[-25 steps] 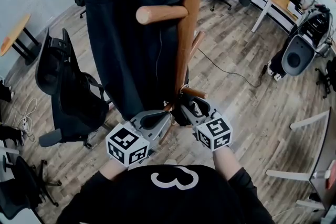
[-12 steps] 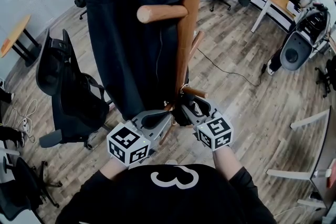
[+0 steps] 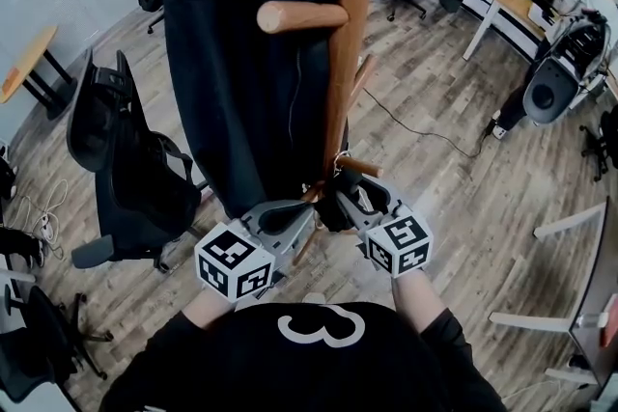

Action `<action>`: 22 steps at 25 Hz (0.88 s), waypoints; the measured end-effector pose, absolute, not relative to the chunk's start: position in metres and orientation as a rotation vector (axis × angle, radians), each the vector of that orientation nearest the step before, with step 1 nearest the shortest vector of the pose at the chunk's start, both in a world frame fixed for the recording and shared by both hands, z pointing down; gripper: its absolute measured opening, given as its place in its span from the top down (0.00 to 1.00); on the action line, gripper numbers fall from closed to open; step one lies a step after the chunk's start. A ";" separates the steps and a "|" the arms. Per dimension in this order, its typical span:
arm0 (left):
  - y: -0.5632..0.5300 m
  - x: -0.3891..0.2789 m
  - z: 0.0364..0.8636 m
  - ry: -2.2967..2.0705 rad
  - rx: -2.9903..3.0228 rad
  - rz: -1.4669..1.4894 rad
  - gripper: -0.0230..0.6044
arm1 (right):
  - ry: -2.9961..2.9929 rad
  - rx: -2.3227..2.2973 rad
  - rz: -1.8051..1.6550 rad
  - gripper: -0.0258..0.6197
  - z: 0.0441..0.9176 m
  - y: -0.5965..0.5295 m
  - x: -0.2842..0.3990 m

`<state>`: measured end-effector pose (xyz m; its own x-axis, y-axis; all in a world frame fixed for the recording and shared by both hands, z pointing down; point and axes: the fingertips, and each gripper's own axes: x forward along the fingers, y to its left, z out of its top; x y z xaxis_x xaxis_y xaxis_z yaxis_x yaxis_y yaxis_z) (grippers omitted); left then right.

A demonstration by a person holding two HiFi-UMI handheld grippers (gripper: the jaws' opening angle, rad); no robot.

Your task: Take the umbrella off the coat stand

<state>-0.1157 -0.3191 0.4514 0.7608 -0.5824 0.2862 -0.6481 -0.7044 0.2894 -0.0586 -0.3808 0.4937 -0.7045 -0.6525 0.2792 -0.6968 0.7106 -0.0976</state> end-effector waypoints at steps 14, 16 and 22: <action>-0.295 -0.107 0.441 -0.958 2.589 0.239 0.94 | -2.725 1.087 0.293 0.66 0.472 -0.364 -0.049; -0.290 -0.105 0.438 -0.957 2.590 0.236 0.94 | -2.720 1.097 0.302 0.66 0.471 -0.360 -0.045; -0.277 -0.101 0.432 -0.961 2.594 0.220 0.94 | -2.704 1.126 0.310 0.66 0.464 -0.355 -0.036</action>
<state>-0.1014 -0.2765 0.4321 0.7562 -0.5973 0.2672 -0.6540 -0.7019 0.2822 -0.0365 -0.3545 0.4640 -0.6913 -0.6746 0.2588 -0.7157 0.6886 -0.1167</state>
